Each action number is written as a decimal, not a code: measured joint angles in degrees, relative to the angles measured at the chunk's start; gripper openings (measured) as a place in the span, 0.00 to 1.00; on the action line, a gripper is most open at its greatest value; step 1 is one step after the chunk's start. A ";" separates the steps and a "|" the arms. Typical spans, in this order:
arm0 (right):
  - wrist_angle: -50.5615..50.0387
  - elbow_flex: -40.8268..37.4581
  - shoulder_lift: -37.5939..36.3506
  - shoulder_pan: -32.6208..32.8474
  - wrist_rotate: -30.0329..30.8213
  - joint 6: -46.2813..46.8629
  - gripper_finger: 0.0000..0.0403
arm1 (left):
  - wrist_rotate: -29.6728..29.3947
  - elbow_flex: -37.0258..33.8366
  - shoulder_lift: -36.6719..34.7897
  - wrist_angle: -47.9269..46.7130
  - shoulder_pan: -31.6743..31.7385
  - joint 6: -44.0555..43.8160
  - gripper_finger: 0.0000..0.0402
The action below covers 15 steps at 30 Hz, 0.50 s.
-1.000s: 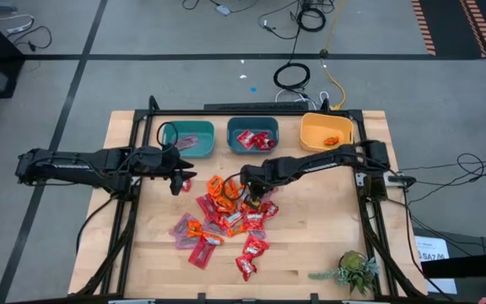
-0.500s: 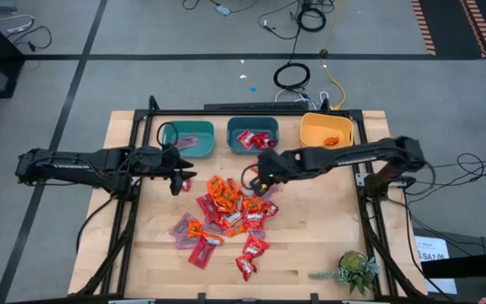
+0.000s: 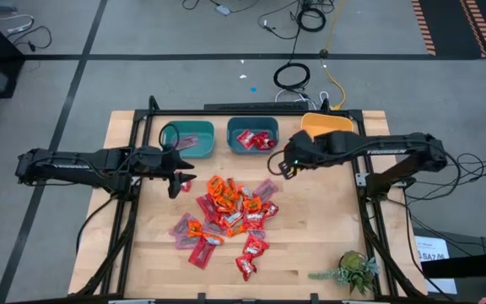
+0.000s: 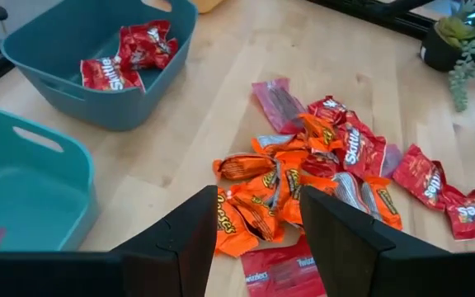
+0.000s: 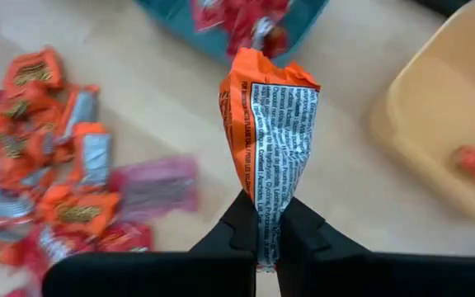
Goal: Sort candy
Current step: Put the orange chocolate into the yellow bin
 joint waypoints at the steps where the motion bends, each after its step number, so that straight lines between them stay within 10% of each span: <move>1: 0.34 -0.92 -1.13 -1.06 0.59 -1.29 0.01 | 0.12 0.00 0.00 0.01 -0.02 0.00 0.46; 15: 13.71 -22.83 -19.75 -27.70 -4.97 -14.82 0.01 | 0.32 0.00 0.00 0.24 -0.08 -1.46 0.46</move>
